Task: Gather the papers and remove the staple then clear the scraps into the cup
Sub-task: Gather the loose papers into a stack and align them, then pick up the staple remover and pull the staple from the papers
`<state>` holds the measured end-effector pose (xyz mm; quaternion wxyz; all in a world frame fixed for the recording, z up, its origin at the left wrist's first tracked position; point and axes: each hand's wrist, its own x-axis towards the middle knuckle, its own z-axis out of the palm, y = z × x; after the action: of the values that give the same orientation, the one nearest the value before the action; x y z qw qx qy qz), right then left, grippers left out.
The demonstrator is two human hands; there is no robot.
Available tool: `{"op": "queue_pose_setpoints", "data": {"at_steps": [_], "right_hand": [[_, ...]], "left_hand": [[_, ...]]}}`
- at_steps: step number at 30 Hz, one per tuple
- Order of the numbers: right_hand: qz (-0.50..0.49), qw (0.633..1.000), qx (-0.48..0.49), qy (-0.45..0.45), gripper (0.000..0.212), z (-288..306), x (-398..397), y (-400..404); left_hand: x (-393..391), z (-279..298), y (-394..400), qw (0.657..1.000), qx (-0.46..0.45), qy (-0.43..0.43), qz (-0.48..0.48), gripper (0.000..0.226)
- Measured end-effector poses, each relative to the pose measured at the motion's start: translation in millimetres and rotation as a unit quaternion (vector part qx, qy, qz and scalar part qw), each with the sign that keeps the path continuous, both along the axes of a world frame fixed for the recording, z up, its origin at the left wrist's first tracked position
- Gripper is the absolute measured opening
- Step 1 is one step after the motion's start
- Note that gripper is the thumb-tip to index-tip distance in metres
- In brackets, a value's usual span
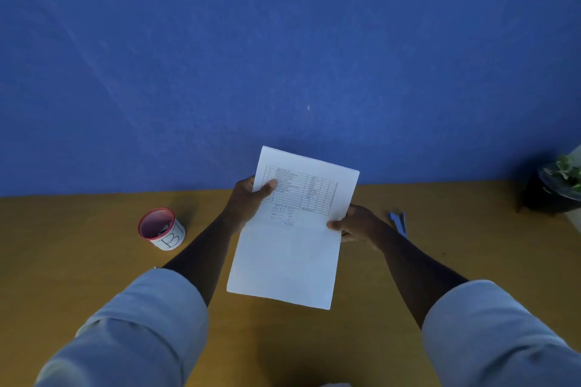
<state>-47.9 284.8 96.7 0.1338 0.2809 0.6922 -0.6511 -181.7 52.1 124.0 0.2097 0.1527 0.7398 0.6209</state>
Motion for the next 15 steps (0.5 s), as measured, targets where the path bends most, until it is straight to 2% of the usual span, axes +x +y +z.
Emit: {"op": "queue_pose_setpoints", "data": {"at_steps": [7, 10, 15], "right_hand": [[-0.033, 0.997, -0.042, -0.051, 0.041, -12, 3, 5], [-0.079, 0.994, -0.029, -0.063, 0.035, -19, 6, 11], [-0.145, 0.985, 0.012, -0.089, 0.026, -31, 8, 24]], "left_hand": [[0, -13, 10, 0.998, -0.032, 0.021, -0.042, 0.024], [-1, -23, 14, 0.996, -0.056, 0.019, -0.07, 0.028], [-1, -43, 23, 0.987, -0.131, 0.0, -0.09, 0.021]]}}
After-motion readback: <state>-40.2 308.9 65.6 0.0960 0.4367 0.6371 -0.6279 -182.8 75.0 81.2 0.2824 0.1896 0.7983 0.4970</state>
